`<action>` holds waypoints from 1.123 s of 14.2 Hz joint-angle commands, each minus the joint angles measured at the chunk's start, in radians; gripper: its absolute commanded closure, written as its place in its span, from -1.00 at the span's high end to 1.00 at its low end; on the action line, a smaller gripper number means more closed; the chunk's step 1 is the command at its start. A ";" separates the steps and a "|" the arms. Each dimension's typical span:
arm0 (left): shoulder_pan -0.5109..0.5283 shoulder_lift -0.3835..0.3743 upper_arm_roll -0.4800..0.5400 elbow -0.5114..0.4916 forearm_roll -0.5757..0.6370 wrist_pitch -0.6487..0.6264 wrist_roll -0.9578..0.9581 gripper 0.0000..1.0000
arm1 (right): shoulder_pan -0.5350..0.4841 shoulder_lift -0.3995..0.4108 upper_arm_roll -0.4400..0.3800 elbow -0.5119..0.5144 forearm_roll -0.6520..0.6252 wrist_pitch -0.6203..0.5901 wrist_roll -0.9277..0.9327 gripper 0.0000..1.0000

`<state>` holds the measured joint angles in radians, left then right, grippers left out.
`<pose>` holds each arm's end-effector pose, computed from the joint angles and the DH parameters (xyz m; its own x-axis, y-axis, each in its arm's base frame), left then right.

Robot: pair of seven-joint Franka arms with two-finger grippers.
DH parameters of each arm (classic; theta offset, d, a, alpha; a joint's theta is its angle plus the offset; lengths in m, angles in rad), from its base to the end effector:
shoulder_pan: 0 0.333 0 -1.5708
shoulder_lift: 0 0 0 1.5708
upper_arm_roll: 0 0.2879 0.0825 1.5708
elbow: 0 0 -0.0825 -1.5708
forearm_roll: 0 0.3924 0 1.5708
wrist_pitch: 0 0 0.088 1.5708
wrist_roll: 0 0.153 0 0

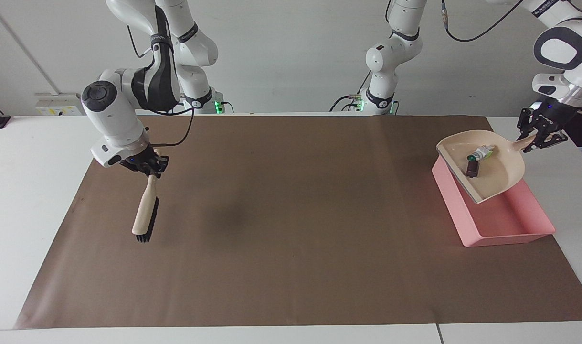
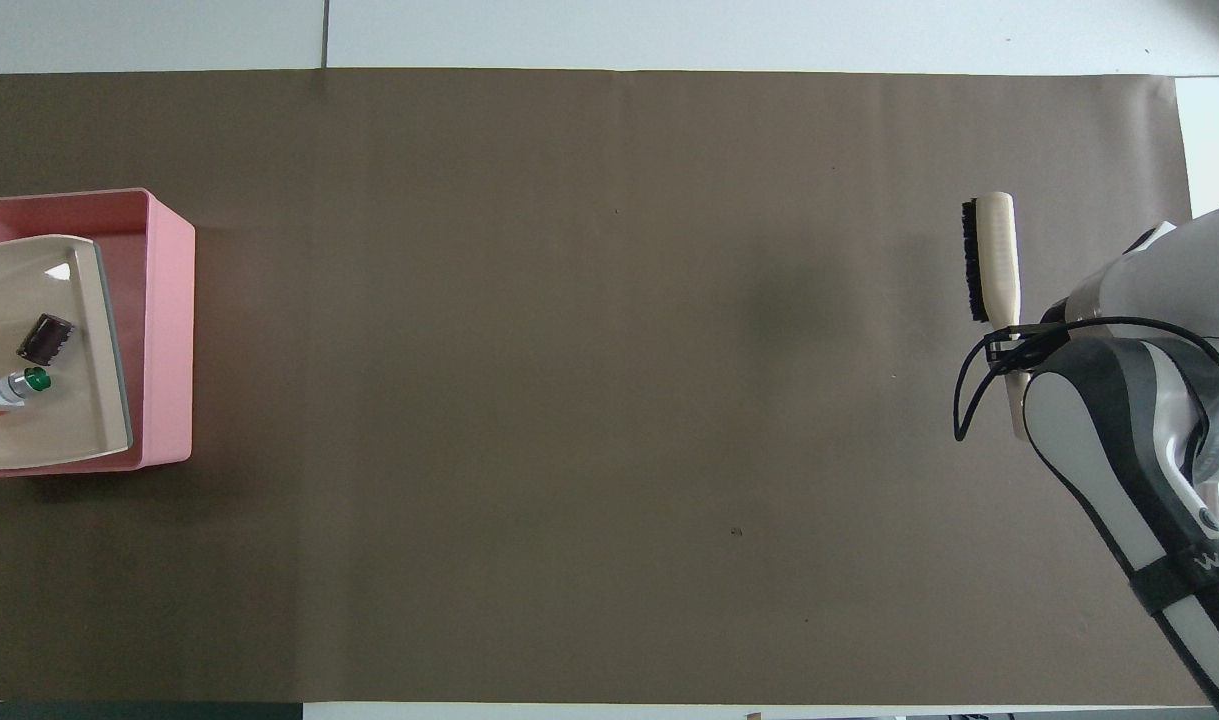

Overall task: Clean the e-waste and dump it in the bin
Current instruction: 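Tip the dustpan into the pink bin with the left gripper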

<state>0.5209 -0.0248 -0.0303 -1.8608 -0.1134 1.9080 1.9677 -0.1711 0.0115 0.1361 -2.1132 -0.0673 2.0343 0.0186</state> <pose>0.5130 0.2592 0.4540 0.1228 -0.9897 0.0730 -0.9858 -0.1302 -0.1064 0.5363 -0.0253 0.3236 0.9957 -0.0232 -0.0899 -0.0181 -0.9982 0.0573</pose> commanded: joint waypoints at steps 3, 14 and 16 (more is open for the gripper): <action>0.079 0.083 -0.008 0.196 -0.045 -0.101 0.075 -1.00 | -0.024 -0.028 0.013 -0.086 -0.020 0.067 -0.008 -1.00; 0.057 0.190 -0.002 0.383 0.196 -0.093 0.085 -1.00 | -0.076 -0.102 0.013 -0.257 -0.008 0.118 -0.022 -1.00; 0.000 0.186 -0.008 0.387 0.295 -0.092 0.076 -1.00 | -0.076 -0.102 0.011 -0.258 -0.005 0.118 -0.022 -1.00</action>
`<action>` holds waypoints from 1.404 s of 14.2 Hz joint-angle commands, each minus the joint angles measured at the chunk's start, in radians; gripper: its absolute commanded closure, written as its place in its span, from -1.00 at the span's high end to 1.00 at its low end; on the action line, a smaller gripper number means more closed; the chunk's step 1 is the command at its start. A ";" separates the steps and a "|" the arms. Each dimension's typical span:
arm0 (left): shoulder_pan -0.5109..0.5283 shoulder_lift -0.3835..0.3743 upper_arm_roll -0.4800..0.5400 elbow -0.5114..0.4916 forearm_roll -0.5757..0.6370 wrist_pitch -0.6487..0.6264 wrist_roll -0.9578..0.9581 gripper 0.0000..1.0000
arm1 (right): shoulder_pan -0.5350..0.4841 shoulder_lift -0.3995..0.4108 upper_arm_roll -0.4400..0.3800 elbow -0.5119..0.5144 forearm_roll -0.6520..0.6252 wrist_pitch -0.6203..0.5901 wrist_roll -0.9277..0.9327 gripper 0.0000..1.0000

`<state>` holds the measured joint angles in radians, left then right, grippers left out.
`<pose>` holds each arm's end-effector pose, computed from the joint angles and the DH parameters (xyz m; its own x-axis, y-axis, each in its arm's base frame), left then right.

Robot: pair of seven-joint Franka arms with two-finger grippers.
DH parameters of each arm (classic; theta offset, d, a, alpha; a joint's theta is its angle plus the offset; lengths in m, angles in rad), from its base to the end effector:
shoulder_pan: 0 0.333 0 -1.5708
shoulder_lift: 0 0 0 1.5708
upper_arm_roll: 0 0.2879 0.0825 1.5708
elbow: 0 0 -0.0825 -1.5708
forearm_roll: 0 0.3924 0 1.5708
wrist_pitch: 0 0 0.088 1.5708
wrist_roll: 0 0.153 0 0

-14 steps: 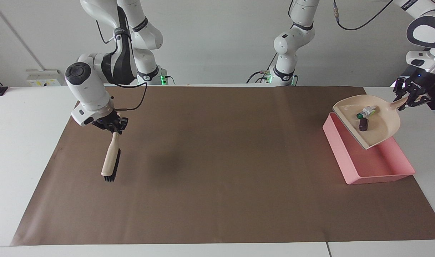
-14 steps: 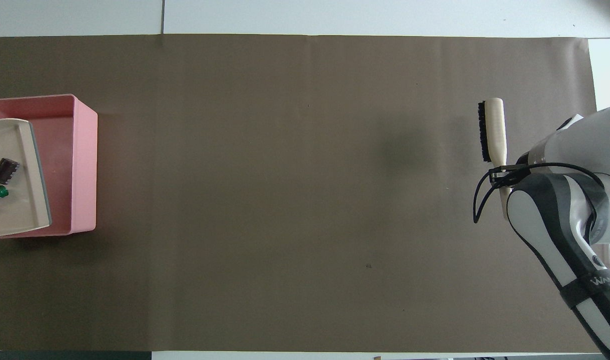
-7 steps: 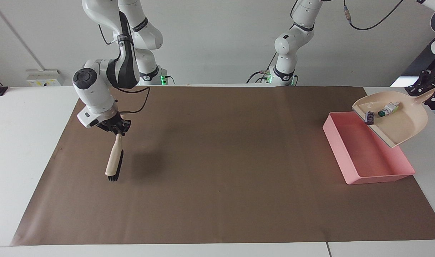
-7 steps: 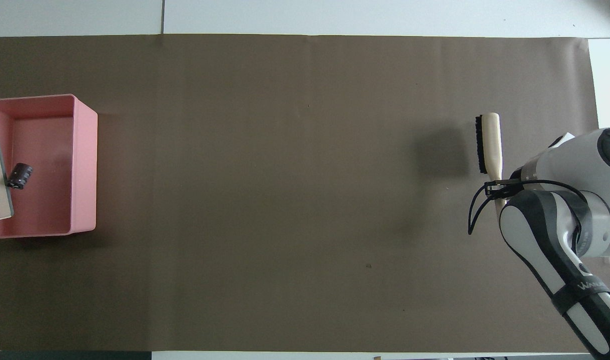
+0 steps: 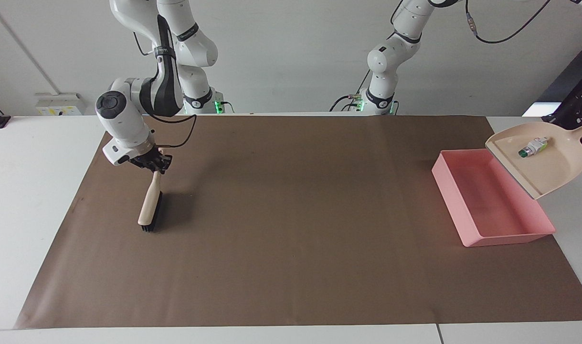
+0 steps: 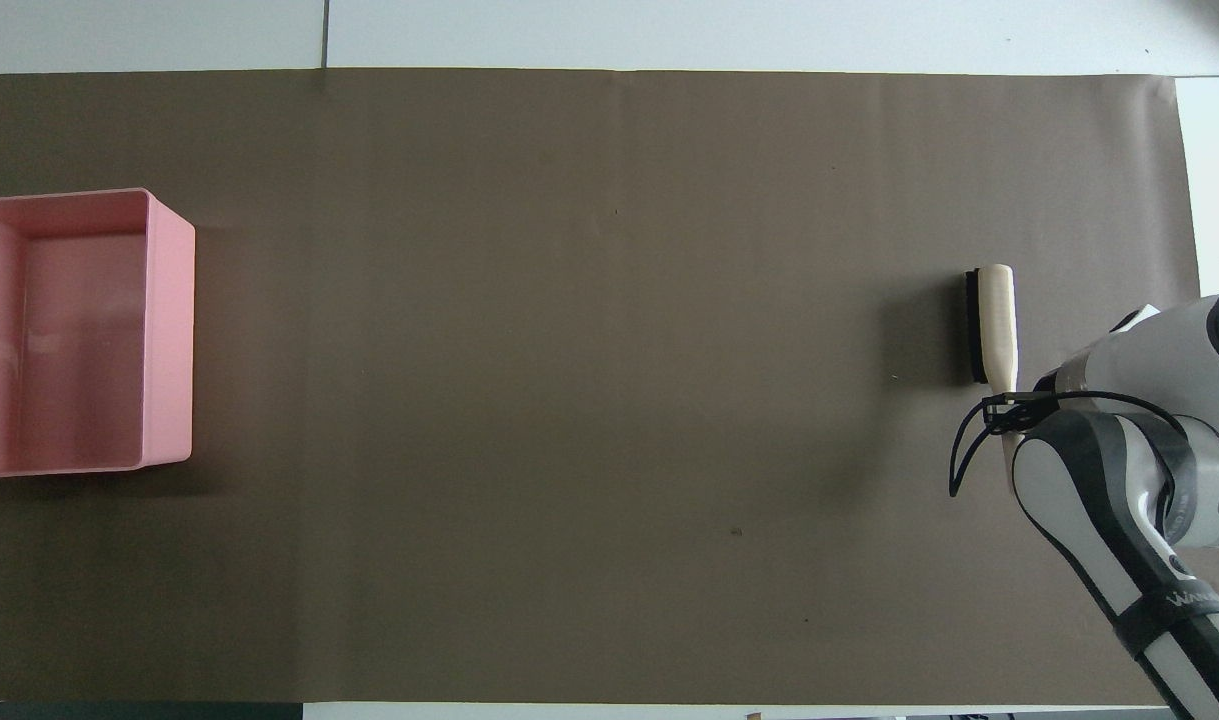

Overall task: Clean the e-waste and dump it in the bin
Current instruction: 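Tip the dustpan into the pink bin with the left gripper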

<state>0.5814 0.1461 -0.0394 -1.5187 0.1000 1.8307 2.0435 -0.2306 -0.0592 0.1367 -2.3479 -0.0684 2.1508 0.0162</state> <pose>0.5360 0.3389 0.5154 0.0601 -0.9856 -0.1581 -0.9937 -0.0440 -0.1035 0.4787 -0.0512 0.2656 0.9877 -0.0730 -0.1383 -0.0650 -0.9960 0.0617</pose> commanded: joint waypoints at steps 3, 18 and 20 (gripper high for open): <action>-0.152 0.003 0.000 0.045 0.269 -0.011 -0.011 -1.00 | -0.016 -0.033 0.012 -0.025 -0.002 0.006 -0.018 -0.99; -0.311 -0.054 -0.007 0.031 0.552 -0.033 -0.141 -1.00 | -0.065 -0.042 0.011 -0.044 0.055 -0.022 -0.151 -0.91; -0.337 -0.059 -0.005 0.029 0.555 -0.063 -0.179 -1.00 | -0.065 -0.042 0.011 -0.044 0.055 -0.017 -0.150 -0.90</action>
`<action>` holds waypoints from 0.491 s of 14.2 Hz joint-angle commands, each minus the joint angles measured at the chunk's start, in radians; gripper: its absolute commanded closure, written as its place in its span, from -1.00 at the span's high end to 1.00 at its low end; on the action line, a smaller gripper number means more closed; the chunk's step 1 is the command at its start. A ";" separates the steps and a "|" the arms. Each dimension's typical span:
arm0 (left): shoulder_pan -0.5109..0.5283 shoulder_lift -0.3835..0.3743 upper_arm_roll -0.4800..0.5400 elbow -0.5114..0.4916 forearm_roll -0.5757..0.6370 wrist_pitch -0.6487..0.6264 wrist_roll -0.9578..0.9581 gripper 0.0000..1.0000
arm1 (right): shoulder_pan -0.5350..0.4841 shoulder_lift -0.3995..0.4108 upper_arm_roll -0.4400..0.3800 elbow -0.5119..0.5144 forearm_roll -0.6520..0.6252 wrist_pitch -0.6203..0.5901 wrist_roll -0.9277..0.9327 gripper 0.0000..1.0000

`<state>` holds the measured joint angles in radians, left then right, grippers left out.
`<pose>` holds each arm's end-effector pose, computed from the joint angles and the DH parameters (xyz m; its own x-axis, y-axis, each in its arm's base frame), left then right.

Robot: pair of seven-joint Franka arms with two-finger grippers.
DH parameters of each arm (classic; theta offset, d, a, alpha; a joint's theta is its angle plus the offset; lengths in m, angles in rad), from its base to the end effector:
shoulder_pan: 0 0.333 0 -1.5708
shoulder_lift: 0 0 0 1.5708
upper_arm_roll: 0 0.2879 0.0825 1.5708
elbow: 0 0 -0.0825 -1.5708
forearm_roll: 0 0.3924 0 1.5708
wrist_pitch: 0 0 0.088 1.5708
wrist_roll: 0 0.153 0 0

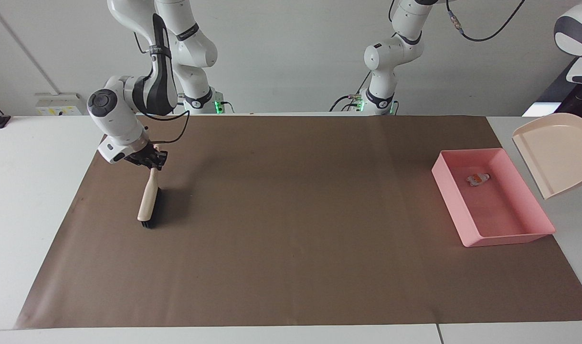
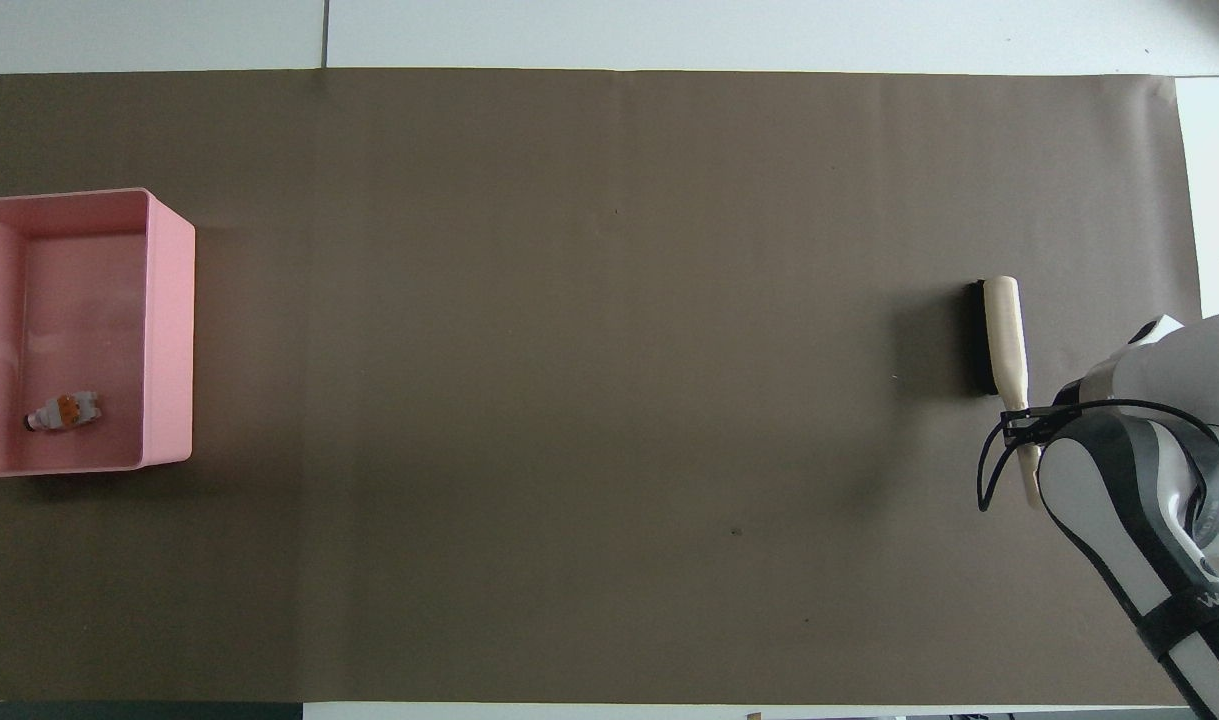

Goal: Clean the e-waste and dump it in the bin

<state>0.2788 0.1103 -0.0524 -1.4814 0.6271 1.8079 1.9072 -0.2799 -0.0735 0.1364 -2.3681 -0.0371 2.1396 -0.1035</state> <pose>0.5937 0.2155 0.5778 -0.1627 -0.7788 -0.6057 -0.9829 0.1813 0.0309 0.4677 -0.0715 0.2631 0.9871 -0.0202 -0.1586 -0.0170 -0.9996 0.0215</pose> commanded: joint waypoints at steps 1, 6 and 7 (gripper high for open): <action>-0.044 -0.024 0.006 -0.010 0.026 -0.050 -0.066 -1.00 | -0.016 -0.028 0.011 -0.023 0.023 -0.003 -0.028 -0.80; -0.079 -0.089 -0.001 -0.129 -0.131 -0.030 -0.128 -1.00 | -0.004 -0.017 0.011 0.013 0.022 -0.015 -0.025 1.00; -0.075 -0.106 -0.001 -0.158 -0.206 -0.016 -0.128 -1.00 | -0.001 -0.012 0.012 0.036 0.022 -0.021 -0.024 1.00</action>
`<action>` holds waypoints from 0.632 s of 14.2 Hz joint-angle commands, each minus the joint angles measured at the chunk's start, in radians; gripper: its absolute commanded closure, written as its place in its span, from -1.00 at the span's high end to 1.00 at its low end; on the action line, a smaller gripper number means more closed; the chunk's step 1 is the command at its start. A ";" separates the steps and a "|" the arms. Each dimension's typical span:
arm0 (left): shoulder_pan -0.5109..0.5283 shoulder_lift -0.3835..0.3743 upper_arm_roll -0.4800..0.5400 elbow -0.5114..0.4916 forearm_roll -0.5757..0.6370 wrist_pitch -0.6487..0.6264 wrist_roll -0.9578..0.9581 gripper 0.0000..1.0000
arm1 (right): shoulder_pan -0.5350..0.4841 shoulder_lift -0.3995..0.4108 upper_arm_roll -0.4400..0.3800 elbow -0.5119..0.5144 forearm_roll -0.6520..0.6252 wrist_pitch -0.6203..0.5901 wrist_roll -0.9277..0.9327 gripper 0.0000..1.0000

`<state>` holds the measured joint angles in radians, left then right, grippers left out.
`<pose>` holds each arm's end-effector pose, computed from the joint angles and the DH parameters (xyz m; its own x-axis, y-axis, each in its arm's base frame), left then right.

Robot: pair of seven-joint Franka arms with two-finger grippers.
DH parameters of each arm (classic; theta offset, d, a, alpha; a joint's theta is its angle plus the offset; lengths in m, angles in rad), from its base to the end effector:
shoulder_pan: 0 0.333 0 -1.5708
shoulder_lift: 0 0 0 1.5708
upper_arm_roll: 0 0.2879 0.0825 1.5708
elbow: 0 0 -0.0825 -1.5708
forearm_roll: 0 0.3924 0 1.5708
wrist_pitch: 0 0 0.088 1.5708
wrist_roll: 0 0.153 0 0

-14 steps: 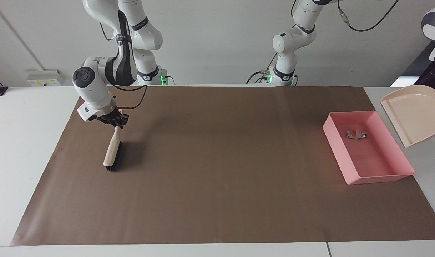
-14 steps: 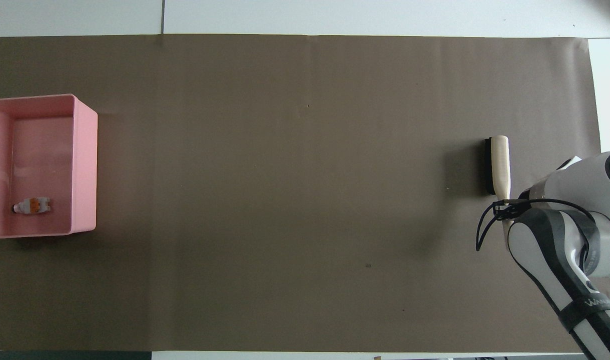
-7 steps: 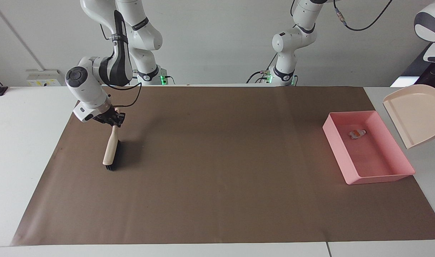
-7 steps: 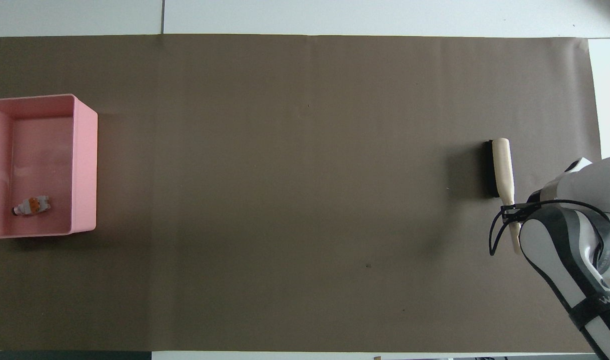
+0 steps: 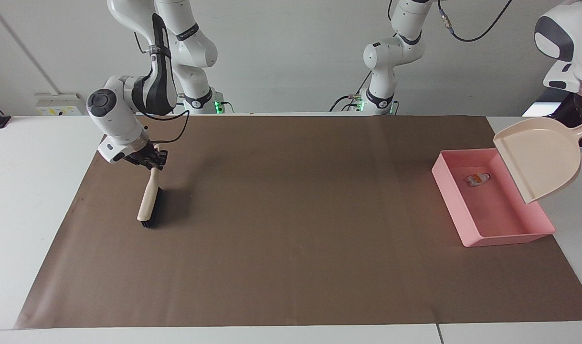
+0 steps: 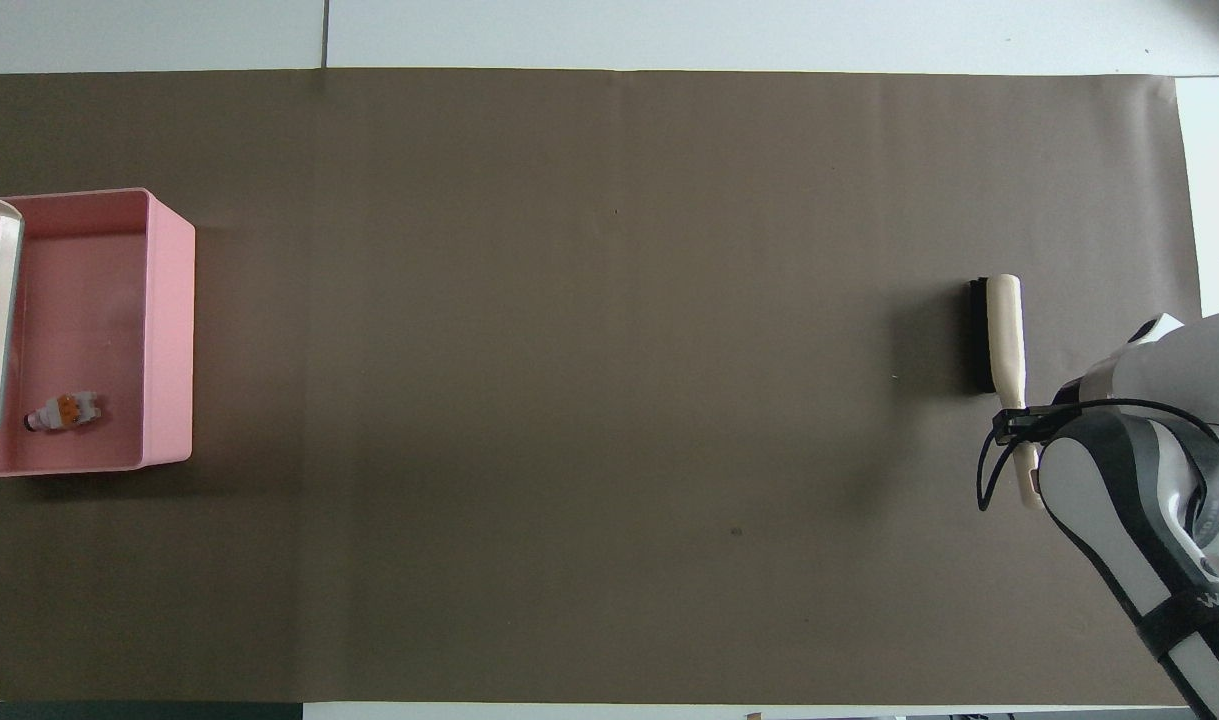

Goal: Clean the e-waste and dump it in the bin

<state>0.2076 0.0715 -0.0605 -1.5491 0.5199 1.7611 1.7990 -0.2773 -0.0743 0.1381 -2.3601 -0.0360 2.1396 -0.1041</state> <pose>0.5918 0.1559 0.5554 -0.1238 -0.8537 -0.5058 -0.9895 0.1442 -0.0012 0.4709 -0.0698 0.2668 0.9886 -0.0161 -0.1499 -0.0129 -0.9997 0.0219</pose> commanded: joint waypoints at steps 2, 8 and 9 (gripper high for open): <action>-0.004 -0.105 0.007 -0.176 -0.203 0.076 -0.020 -1.00 | 0.006 -0.005 0.018 0.090 0.021 -0.029 -0.025 1.00; -0.111 -0.131 0.005 -0.388 -0.406 0.195 -0.052 -1.00 | 0.029 -0.015 0.014 0.275 0.015 -0.032 -0.032 1.00; -0.135 -0.128 0.004 -0.414 -0.411 0.204 -0.076 -1.00 | 0.038 -0.027 0.014 0.300 0.005 -0.053 -0.031 1.00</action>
<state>0.1324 -0.0264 -0.0651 -1.8844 0.1296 1.9262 1.7713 -0.2310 -0.0850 0.1469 -2.1063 -0.0359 2.1205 -0.1062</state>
